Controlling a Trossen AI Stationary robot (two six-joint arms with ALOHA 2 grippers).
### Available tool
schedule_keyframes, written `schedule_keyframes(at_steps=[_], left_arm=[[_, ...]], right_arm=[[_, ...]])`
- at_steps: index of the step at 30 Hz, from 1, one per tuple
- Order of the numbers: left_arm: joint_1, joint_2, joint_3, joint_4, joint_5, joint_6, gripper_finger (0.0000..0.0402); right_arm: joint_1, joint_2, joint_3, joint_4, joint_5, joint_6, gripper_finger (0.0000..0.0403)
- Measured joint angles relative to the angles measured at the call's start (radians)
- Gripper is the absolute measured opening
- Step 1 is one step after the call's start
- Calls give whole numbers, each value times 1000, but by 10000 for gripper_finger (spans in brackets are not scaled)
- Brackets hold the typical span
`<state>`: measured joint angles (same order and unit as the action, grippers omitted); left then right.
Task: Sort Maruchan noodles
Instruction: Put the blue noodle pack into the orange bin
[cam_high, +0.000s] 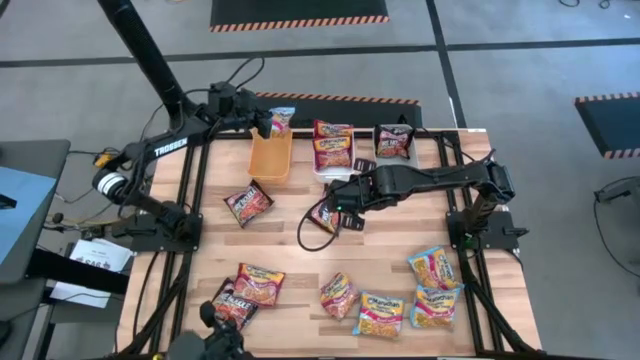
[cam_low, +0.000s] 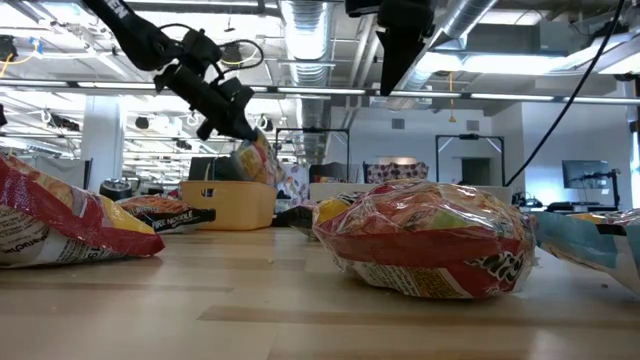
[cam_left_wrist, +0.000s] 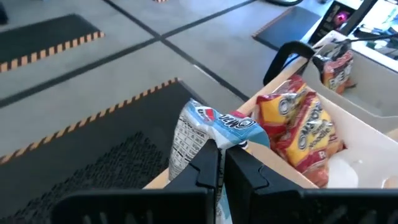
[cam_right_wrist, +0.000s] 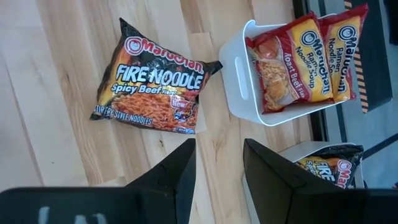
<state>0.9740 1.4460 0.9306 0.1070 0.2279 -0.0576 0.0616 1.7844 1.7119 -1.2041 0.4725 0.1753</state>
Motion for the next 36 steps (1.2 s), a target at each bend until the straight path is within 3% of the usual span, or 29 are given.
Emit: schedule_keyframes(at_steps=[15, 23, 28, 36], left_arm=[[3, 29, 0, -51, -76, -62, 6], [2, 29, 0, -63, -40, -40, 11], [2, 29, 0, -64, 11, -34, 42], [3, 29, 0, -132, -81, -60, 89]], right_arm=[[0, 0, 0, 0, 0, 0, 156], [0, 0, 0, -1, 0, 0, 156], [0, 0, 0, -1, 0, 0, 156], [0, 0, 0, -1, 0, 0, 156]])
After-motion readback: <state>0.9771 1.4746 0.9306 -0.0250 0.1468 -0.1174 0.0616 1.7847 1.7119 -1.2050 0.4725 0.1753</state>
